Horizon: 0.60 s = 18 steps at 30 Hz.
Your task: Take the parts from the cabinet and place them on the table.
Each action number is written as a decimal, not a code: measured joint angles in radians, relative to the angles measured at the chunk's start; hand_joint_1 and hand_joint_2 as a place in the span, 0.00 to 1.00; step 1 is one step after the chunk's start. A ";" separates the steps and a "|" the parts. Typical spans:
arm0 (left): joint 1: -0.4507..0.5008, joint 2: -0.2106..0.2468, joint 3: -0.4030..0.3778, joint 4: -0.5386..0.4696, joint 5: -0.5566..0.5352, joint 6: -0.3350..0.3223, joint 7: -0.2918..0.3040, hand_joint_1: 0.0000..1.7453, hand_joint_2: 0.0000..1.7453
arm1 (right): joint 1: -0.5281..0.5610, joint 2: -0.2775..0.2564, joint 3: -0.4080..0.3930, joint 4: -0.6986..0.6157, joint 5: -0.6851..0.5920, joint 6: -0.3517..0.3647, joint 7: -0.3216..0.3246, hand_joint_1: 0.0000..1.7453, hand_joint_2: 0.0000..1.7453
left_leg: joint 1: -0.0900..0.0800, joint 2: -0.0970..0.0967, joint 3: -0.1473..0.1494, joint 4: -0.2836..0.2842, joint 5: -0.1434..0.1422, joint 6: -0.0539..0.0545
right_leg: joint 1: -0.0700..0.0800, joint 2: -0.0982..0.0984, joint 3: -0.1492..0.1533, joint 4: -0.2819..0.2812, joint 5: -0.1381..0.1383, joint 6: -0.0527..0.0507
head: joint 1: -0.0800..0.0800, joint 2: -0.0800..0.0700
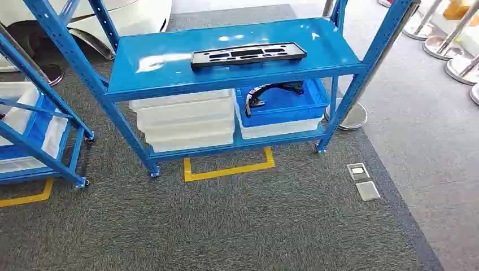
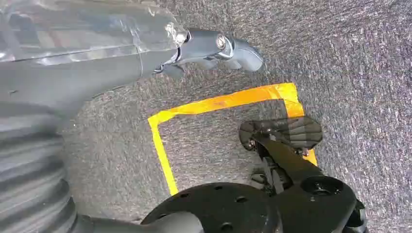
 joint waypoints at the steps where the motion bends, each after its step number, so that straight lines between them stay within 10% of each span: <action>1: 0.000 0.000 0.000 0.000 0.000 0.000 0.000 0.00 1.00 | 0.000 0.000 0.000 0.000 0.000 0.000 0.000 0.00 1.00 | 0.000 0.000 0.000 0.000 0.000 0.000 | 0.000 0.000 0.000 0.000 0.000 0.000 | 0.000 0.000; 5: 0.000 0.000 0.000 0.000 0.000 0.000 0.000 0.00 1.00 | 0.000 0.000 0.000 0.000 0.000 0.000 0.000 0.00 1.00 | 0.000 0.000 0.000 0.000 0.000 0.000 | 0.000 0.000 0.000 0.000 0.000 0.000 | 0.000 0.000; 6: 0.000 0.000 0.000 0.000 0.000 0.000 0.000 0.00 1.00 | 0.000 0.000 0.000 0.000 0.000 0.000 0.000 0.00 0.00 | 0.000 0.000 0.000 0.000 0.000 0.000 | 0.000 0.000 0.000 0.000 0.000 0.000 | 0.000 0.000; 11: 0.000 0.000 0.000 0.000 0.000 0.000 0.000 0.00 1.00 | 0.000 0.000 0.000 0.000 0.000 0.000 0.000 0.00 0.00 | 0.000 0.000 0.000 0.000 0.000 0.000 | 0.000 0.000 0.000 0.000 0.000 0.000 | 0.000 0.000; 12: 0.000 0.000 0.000 0.000 0.000 0.000 0.000 0.00 1.00 | 0.000 0.000 0.000 0.000 0.000 0.000 0.000 0.00 1.00 | 0.000 0.000 0.000 0.000 0.000 0.000 | 0.000 0.000 0.000 0.000 0.000 0.000 | 0.000 0.000; 18: 0.000 0.000 0.000 0.000 0.000 0.000 0.000 0.00 1.00 | 0.000 0.000 0.000 0.000 0.000 0.000 0.000 0.00 1.00 | 0.000 0.000 0.000 0.000 0.000 0.000 | 0.000 0.000 0.000 0.000 0.000 0.000 | 0.000 0.000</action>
